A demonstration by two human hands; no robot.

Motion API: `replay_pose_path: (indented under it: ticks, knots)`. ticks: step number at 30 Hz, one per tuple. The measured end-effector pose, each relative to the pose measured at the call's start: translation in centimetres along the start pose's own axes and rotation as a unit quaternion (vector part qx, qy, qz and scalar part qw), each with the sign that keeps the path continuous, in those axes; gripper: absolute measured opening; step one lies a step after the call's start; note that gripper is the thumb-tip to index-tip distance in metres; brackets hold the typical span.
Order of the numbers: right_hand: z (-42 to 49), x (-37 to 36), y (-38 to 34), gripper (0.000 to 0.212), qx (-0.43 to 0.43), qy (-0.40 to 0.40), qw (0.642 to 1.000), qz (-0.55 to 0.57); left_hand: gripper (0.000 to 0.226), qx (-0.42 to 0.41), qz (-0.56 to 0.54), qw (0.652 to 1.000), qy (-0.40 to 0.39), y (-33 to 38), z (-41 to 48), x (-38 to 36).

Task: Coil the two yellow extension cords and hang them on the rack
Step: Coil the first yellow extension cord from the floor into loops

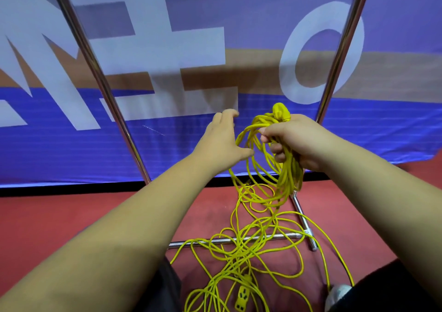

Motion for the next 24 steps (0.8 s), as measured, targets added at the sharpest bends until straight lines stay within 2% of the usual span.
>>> replay_pose_path:
  ticks: [2, 3, 5, 8, 10, 14, 17, 21, 24]
  knots:
    - [-0.7, -0.6, -0.4, 0.008, -0.011, -0.044, 0.999, 0.02, 0.112, -0.052, -0.038, 0.997, -0.034, 0.2, 0.6, -0.3]
    - [-1.1, -0.9, -0.5, 0.006, -0.014, -0.062, 0.998, 0.022, 0.11, -0.075, -0.052, 0.994, -0.051, 0.5, 0.7, -0.4]
    - [-1.7, -1.6, -0.6, 0.004, -0.022, -0.085, 0.996, 0.02, 0.088, -0.099, -0.085, 0.989, -0.076, 1.0, 0.8, -0.1]
    - [-2.2, -2.2, -0.3, 0.013, -0.031, -0.098, 0.995, -0.02, 0.033, -0.099, -0.108, 0.985, -0.094, 1.0, 1.0, 0.6]
    - [-2.4, -2.2, 0.1, 0.016, -0.033, -0.101, 0.991, -0.076, 0.017, -0.083, -0.092, 0.986, -0.109, 0.6, 1.1, 0.8]
    - [-3.0, -1.9, 0.6, 0.016, -0.044, -0.118, 0.982, -0.137, 0.027, -0.075, -0.044, 0.987, -0.133, 0.6, 0.8, 0.6]
    - [-3.1, -1.4, 0.0, 0.015, -0.015, -0.101, 0.974, -0.202, 0.021, -0.063, -0.065, 0.987, -0.135, 1.2, 0.8, 1.2]
    - [-2.5, -1.1, -1.1, 0.006, 0.047, -0.035, 0.968, -0.244, 0.018, -0.03, -0.126, 0.988, -0.085, 1.8, 1.0, 2.3]
    - [-2.4, -1.6, -1.4, 0.007, 0.07, -0.012, 0.972, -0.224, 0.019, -0.004, -0.13, 0.99, -0.049, 1.2, 1.1, 2.4]
Point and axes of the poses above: each hand's wrist, its own z-axis towards the middle knuckle, its own x-axis out of the back of the hand, y = z × x, the point moved 7 cm from there along z, towards the middle knuckle, and after that the axes turned 9 degrees about y, right-handed, at the moved point
